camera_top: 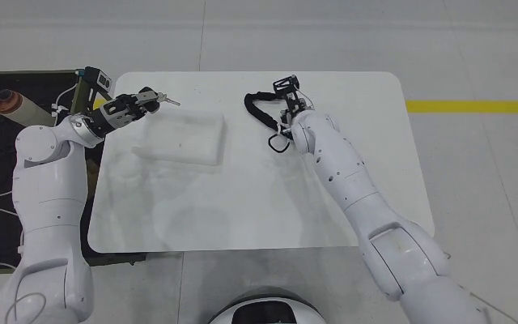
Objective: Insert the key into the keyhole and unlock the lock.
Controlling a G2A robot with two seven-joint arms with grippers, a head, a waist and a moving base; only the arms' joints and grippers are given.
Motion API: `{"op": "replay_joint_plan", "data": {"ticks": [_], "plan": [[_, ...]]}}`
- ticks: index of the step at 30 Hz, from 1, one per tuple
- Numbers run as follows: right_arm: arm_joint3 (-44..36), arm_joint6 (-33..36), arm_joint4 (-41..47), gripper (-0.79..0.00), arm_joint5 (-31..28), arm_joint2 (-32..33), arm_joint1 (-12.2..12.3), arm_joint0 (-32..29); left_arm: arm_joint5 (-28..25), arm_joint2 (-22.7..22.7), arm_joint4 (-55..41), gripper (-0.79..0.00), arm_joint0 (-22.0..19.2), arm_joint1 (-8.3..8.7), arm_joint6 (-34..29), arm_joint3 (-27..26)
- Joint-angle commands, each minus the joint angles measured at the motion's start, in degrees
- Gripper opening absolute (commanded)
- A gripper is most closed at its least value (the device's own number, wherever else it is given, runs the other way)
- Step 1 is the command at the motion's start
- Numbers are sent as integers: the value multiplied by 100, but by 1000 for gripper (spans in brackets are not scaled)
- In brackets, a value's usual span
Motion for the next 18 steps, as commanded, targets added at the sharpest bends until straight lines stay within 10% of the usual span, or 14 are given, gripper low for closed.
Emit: {"op": "replay_joint_plan", "data": {"ticks": [1, 3, 4, 18], "plan": [[189, 0, 17, -413, -60, 36, -58, 74, 0, 0, 0, -785, 0, 0, 0, 0], [363, -45, -1, -557, -110, 89, -116, 136, 0, 0, 0, -785, 0, 0, 0, 0], [403, -66, -7, -785, -106, 110, -131, 148, 0, 0, 0, -785, 0, 0, 0, 0], [-409, -131, 352, -785, -1043, 1203, -4, -165, 0, 0, 0, -785, 0, 0, 0, 0]]}}
